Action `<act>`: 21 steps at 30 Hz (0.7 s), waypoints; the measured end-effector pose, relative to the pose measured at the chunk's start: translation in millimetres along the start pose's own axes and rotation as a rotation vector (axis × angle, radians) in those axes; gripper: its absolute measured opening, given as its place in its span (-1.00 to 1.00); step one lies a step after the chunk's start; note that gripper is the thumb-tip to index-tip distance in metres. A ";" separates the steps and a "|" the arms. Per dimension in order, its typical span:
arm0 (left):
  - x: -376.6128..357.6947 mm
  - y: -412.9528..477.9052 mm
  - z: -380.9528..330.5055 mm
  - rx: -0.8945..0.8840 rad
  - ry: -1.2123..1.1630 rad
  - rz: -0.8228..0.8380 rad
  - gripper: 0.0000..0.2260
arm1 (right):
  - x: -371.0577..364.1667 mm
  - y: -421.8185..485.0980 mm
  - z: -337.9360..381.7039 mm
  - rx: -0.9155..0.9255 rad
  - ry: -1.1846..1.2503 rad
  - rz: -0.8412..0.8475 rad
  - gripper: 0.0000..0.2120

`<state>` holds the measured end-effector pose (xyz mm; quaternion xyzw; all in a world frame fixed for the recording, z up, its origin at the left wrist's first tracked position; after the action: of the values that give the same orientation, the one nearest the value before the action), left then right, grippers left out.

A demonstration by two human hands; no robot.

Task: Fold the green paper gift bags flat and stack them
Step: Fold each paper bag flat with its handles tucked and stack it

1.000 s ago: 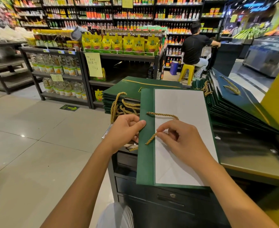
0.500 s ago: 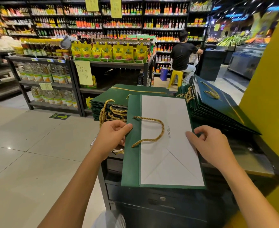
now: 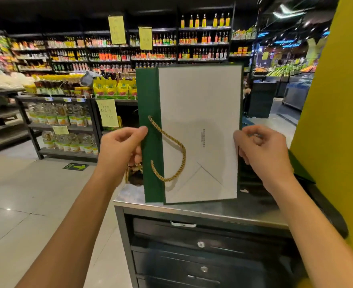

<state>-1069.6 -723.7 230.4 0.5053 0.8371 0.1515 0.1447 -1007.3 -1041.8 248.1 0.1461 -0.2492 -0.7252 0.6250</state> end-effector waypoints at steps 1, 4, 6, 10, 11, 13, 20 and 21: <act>0.3 1.1 -13.8 -0.047 0.000 0.006 -0.82 | 2.3 3.2 10.1 0.023 0.053 -0.016 -0.95; 0.6 0.1 -47.7 -0.176 -0.027 0.017 -0.76 | 11.3 8.4 35.2 0.095 0.194 -0.073 -0.87; 0.4 -1.8 -61.5 -0.247 -0.023 0.009 -0.77 | 13.8 10.5 43.1 0.145 0.244 -0.072 -0.81; -5.2 -4.3 -54.9 -0.236 -0.093 0.072 -0.65 | 5.1 15.0 24.8 0.046 0.412 0.039 -0.77; -4.7 -2.8 -45.6 -0.201 -0.103 0.083 -0.62 | 2.6 14.5 15.0 -0.012 0.405 0.048 -0.78; 2.3 0.9 -23.5 -0.153 -0.004 0.019 -0.71 | -1.3 10.6 -8.3 -0.089 0.230 0.052 -0.81; 0.7 -10.0 71.2 0.141 0.105 -0.044 -0.91 | -26.7 -20.1 -66.0 -0.039 -0.262 0.240 -0.83; -0.7 -12.1 84.1 0.199 0.117 -0.029 -0.91 | -28.6 -24.5 -73.8 -0.035 -0.347 0.264 -0.82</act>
<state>-1045.7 -720.6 148.8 0.4955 0.8622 0.0947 0.0470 -984.1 -1024.7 170.4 -0.0257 -0.3575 -0.6556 0.6646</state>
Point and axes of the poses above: each hand's wrist, its own y-axis towards the middle knuckle, its own x-axis out of the back of the hand, z = x × y, the point moved 9 cm from there along y, towards the middle knuckle, and after that the axes turned 5 degrees about -z, right-handed, at the moved point
